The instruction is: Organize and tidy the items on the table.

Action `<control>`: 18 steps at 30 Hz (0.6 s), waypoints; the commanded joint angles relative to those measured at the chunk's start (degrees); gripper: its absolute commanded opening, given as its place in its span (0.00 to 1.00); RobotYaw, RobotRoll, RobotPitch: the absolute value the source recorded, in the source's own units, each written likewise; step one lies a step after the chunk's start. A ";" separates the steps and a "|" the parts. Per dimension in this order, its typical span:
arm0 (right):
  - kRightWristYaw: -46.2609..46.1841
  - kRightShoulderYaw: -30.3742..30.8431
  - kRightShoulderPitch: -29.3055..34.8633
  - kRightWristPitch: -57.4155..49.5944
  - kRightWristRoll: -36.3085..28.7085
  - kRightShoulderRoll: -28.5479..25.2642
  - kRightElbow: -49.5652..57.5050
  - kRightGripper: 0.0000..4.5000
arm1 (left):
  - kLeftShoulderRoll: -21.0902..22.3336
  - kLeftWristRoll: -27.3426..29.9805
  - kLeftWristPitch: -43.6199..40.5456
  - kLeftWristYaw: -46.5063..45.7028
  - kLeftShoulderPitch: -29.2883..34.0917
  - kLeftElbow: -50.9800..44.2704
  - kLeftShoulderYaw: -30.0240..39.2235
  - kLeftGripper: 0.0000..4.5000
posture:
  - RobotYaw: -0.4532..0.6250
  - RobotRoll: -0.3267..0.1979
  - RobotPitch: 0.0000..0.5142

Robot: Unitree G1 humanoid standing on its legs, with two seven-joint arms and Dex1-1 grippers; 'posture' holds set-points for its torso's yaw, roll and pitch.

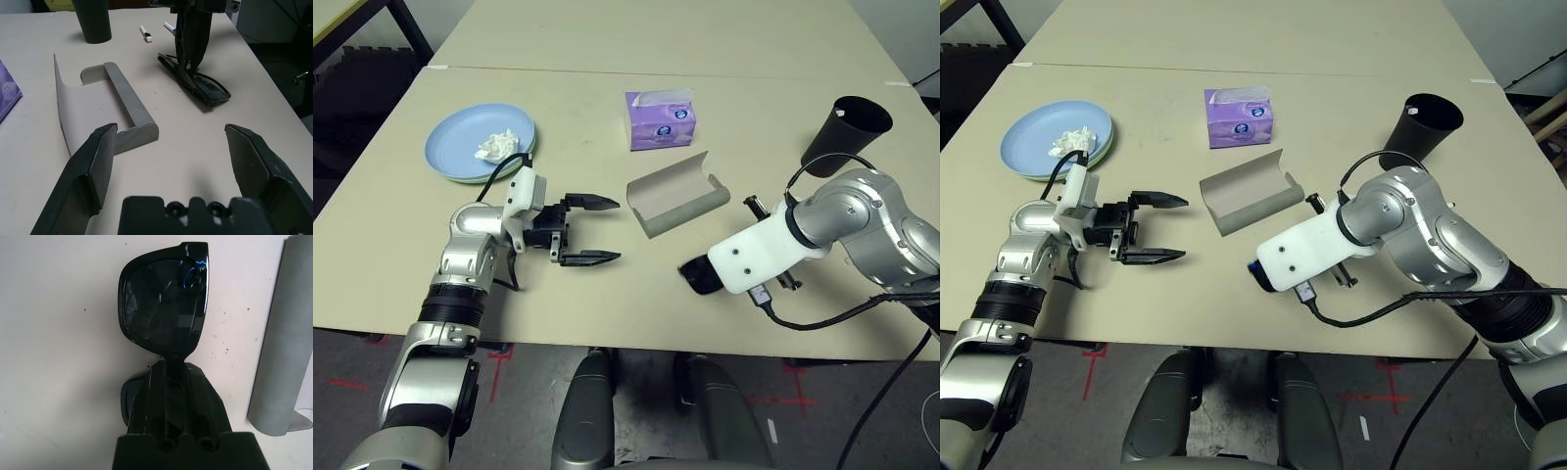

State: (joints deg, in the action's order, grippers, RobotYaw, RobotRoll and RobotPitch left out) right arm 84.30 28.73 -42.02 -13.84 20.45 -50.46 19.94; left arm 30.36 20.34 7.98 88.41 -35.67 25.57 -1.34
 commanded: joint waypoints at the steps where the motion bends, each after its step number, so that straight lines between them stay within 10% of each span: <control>1: 0.71 -0.15 -0.03 0.67 -0.24 -0.09 -0.36 0.07 | 0.72 -0.59 0.68 0.61 0.41 -0.65 -0.94 1.00 | 0.61 0.62 0.42; 18: 3.05 -4.41 -15.30 -2.52 -5.73 2.50 -8.36 0.07 | 0.97 -0.79 0.38 0.00 -0.40 0.99 -0.48 1.00 | 0.58 0.62 0.40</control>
State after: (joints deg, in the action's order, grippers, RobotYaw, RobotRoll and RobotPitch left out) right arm 87.51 24.90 -56.69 -16.46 15.39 -48.30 12.91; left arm 30.59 20.17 8.19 88.33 -36.05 25.96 -1.34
